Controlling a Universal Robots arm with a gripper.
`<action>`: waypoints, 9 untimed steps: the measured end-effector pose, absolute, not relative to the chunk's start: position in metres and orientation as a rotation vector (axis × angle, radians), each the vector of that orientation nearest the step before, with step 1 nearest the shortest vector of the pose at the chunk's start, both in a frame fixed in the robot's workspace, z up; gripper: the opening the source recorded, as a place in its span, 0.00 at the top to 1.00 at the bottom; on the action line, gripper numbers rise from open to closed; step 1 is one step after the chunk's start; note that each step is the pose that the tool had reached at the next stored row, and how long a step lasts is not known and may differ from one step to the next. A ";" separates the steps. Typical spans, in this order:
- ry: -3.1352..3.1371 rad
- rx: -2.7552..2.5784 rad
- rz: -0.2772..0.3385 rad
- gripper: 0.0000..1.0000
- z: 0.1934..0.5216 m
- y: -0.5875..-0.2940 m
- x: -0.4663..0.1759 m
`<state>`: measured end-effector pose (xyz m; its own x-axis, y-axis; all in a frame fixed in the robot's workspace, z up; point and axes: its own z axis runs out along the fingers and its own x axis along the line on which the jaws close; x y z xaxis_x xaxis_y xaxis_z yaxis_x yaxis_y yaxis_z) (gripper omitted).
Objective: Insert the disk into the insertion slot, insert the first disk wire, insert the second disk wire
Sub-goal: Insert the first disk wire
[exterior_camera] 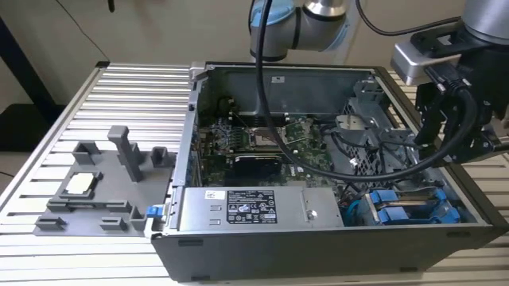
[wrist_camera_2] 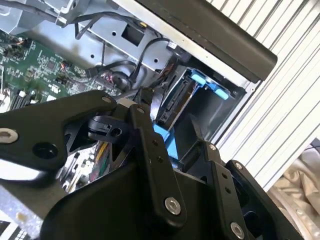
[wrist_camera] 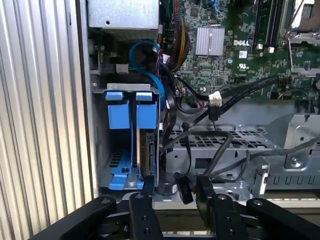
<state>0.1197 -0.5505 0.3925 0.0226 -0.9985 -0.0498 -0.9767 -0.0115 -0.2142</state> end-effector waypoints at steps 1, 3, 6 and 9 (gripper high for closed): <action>2.062 -2.099 -0.179 0.53 0.392 -0.551 0.119; 2.058 -2.095 -0.189 0.53 0.391 -0.550 0.117; 2.055 -2.094 -0.203 0.53 0.390 -0.550 0.114; 2.054 -2.095 -0.213 0.53 0.390 -0.550 0.112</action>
